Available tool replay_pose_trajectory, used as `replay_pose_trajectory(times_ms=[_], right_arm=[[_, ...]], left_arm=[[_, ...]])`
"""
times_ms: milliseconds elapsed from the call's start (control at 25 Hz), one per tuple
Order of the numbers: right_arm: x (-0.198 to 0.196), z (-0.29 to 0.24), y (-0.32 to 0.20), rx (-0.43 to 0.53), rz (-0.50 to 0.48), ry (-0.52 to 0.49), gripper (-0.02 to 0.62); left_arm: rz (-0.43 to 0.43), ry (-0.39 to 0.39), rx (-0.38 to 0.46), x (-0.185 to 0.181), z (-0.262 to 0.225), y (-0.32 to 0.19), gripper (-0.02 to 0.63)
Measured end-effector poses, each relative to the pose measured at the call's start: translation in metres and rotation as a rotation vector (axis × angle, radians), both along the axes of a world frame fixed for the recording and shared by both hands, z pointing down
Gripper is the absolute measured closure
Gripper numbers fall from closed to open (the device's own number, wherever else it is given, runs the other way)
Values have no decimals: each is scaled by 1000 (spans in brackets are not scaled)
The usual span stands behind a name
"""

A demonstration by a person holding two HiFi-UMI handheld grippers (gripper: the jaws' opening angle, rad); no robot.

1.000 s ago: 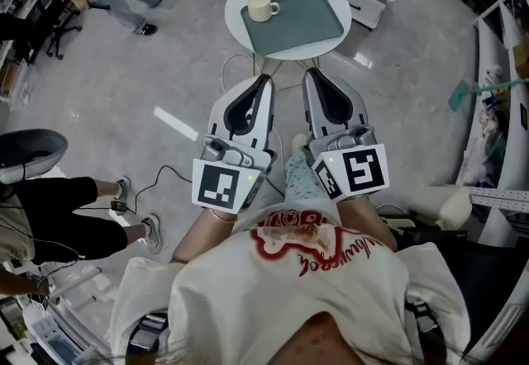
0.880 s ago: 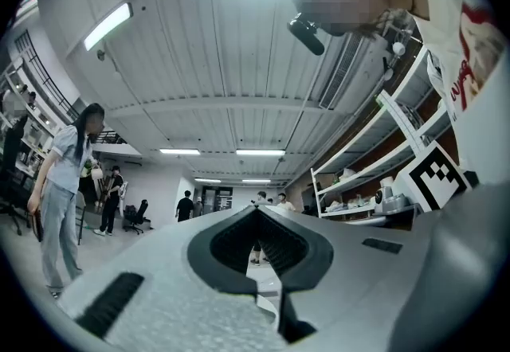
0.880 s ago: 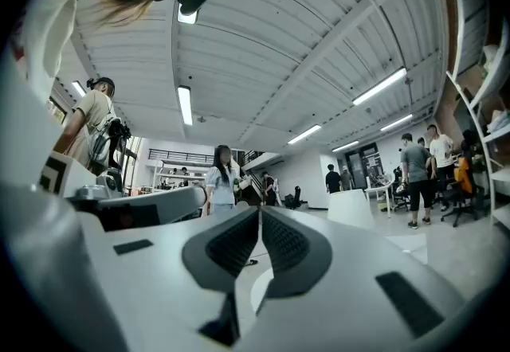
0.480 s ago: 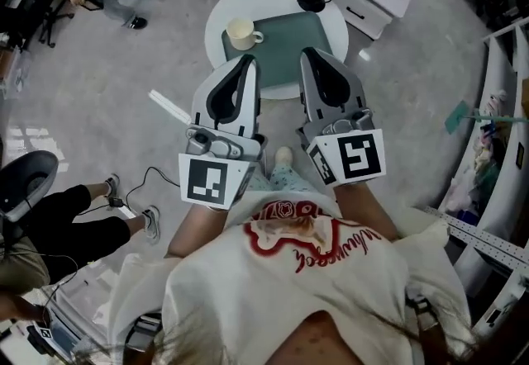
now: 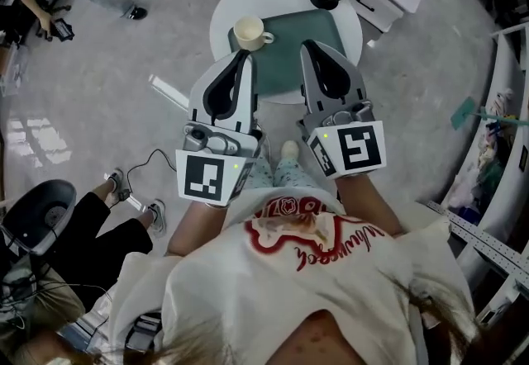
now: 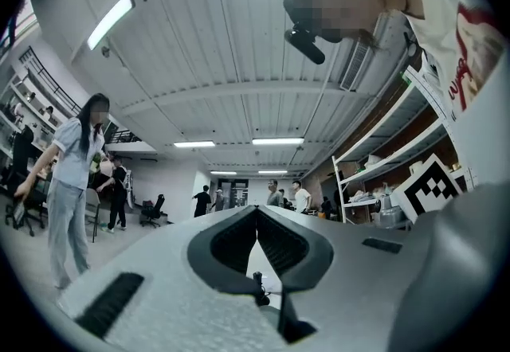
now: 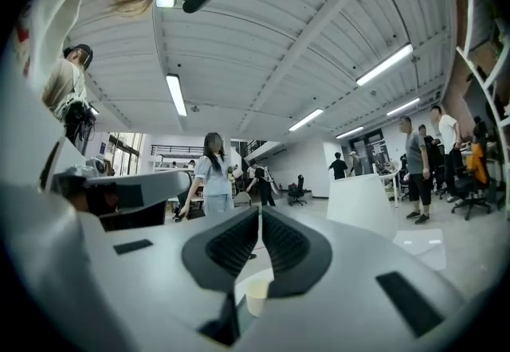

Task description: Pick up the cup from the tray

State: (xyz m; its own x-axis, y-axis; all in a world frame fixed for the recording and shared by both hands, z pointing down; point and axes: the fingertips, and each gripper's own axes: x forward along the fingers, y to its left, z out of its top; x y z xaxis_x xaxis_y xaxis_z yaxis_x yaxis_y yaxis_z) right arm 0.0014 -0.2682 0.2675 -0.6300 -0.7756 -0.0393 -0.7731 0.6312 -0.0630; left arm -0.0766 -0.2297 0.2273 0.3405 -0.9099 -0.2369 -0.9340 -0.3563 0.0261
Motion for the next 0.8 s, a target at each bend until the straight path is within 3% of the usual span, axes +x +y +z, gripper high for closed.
replay_pose_trajectory(times_ms=[240, 520, 800], right_arm=[[-26, 59, -28, -47, 15, 36, 562], [-61, 222, -83, -211, 9, 312, 559], [-66, 286, -109, -246, -1, 413, 512]], left_arm=[[15, -1, -19, -20, 30, -20, 591], [8, -2, -72, -40, 72, -38, 591], [-24, 13, -135, -54, 114, -35, 592]])
